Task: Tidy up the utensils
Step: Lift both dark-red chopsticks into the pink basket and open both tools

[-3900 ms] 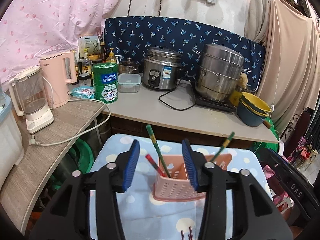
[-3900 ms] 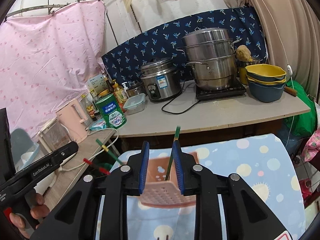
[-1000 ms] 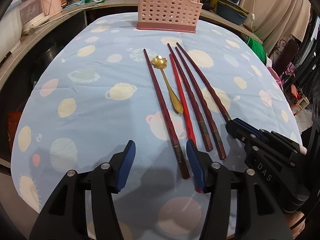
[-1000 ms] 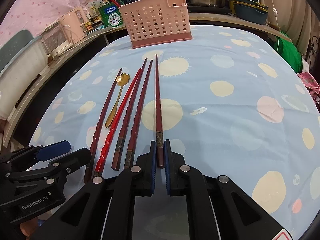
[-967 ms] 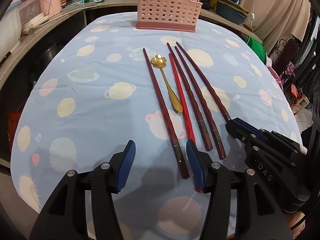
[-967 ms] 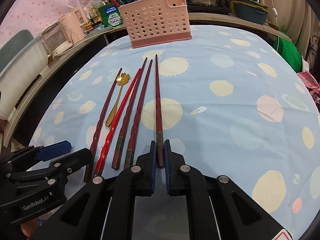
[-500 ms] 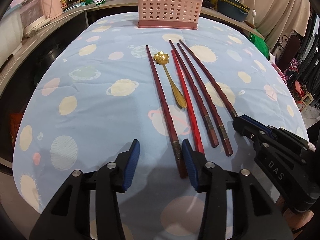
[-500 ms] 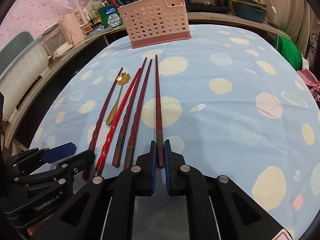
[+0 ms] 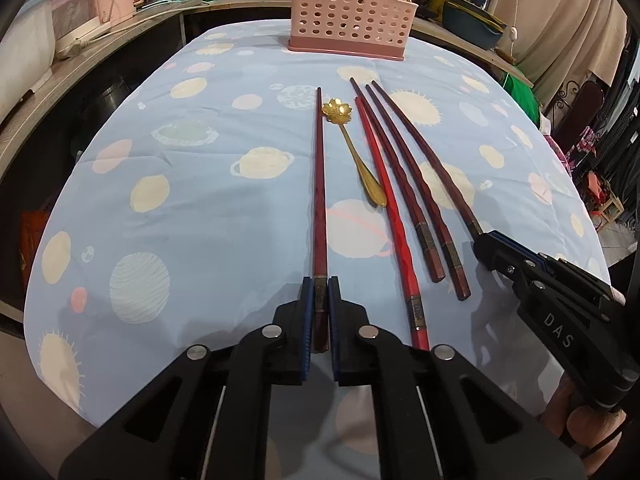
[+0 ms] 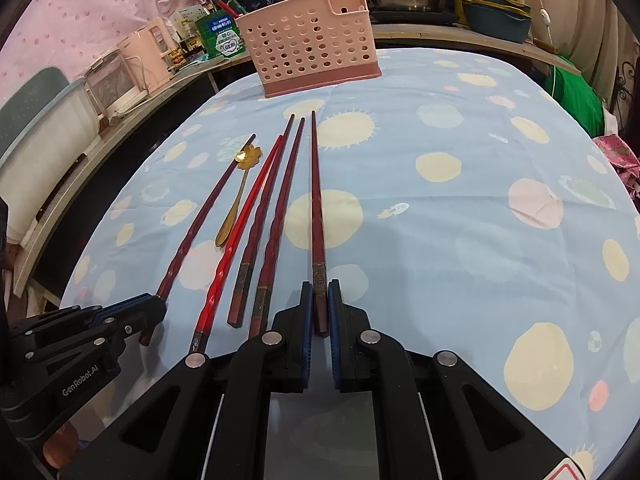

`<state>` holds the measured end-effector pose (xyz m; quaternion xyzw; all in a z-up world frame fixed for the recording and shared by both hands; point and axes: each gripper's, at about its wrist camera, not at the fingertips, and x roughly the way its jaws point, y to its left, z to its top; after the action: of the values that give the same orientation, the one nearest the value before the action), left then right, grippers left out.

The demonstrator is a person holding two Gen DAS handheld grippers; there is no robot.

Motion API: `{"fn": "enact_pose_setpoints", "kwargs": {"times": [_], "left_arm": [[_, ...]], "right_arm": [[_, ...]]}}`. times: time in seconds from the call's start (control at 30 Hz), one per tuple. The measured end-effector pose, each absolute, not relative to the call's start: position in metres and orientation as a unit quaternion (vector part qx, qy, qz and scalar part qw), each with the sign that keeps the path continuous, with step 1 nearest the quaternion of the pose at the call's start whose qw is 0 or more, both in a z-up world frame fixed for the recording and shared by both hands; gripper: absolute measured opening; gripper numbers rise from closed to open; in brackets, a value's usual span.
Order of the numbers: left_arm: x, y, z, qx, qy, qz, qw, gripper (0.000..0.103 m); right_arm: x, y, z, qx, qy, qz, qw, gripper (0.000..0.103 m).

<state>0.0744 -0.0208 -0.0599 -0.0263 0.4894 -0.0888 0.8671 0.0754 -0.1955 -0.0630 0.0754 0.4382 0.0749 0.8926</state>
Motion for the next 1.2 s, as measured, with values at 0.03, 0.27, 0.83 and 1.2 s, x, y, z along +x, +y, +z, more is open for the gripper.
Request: {"fn": "enact_pose_setpoints", "kwargs": {"times": [0.03, 0.27, 0.83, 1.2], "left_arm": [[0.074, -0.021, -0.059, -0.027, 0.488, -0.089, 0.868, 0.007], [0.072, -0.015, -0.040, -0.036, 0.472, -0.090, 0.876, 0.007], [0.088, 0.005, 0.046, -0.073, 0.397, -0.089, 0.910, 0.007], [0.120, 0.013, 0.096, -0.089, 0.346, -0.088, 0.930, 0.007]], "right_arm": [[0.075, -0.196, -0.062, 0.076, 0.437, 0.075, 0.893, 0.007], [0.070, -0.203, -0.047, 0.087, 0.421, 0.075, 0.900, 0.007], [0.071, -0.227, 0.031, 0.108, 0.342, 0.073, 0.931, 0.007], [0.097, -0.237, 0.073, 0.113, 0.293, 0.069, 0.947, 0.007]]}}
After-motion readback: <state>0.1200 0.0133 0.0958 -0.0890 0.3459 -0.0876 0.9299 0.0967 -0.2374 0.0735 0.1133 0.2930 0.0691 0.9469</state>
